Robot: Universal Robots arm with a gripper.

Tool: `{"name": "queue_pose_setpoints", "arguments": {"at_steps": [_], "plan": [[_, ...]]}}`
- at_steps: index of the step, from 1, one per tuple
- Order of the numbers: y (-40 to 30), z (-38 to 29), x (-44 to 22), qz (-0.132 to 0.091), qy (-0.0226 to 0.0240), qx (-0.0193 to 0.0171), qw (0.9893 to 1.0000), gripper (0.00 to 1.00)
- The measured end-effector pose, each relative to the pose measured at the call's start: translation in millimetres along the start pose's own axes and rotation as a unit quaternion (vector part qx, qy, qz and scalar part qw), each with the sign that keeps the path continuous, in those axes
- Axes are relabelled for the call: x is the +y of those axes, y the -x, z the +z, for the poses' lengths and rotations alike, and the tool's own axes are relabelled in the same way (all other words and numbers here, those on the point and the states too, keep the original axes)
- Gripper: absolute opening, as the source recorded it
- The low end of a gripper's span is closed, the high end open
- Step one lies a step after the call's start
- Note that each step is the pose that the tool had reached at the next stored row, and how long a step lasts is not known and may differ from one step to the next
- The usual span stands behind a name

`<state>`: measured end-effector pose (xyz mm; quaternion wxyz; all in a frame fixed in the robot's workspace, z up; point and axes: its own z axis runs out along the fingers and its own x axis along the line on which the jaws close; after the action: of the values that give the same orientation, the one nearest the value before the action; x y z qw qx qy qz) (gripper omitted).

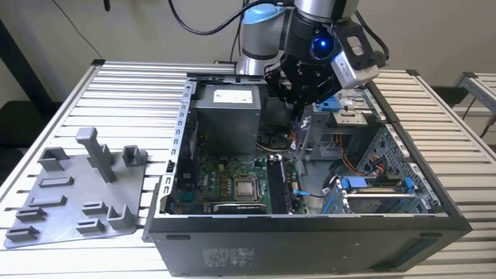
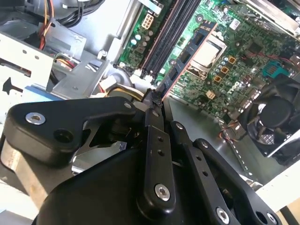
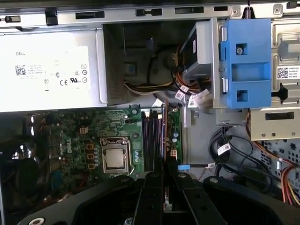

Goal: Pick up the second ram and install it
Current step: 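Insert the second ram into the second slot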

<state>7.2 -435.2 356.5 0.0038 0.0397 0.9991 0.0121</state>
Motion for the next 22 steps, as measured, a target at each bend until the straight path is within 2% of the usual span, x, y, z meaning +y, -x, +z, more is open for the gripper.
{"name": "queue_pose_setpoints", "arguments": {"at_steps": [4,18,22], "plan": [[-0.1,6.0,-0.2,0.001,-0.0022,-0.0002,1.0000,0.14],[0.1,30.2,-1.4,0.001,-0.0046,-0.0005,1.0000,0.14],[0.1,35.5,-2.8,-0.012,-0.0044,-0.0002,0.9999,0.14]]}}
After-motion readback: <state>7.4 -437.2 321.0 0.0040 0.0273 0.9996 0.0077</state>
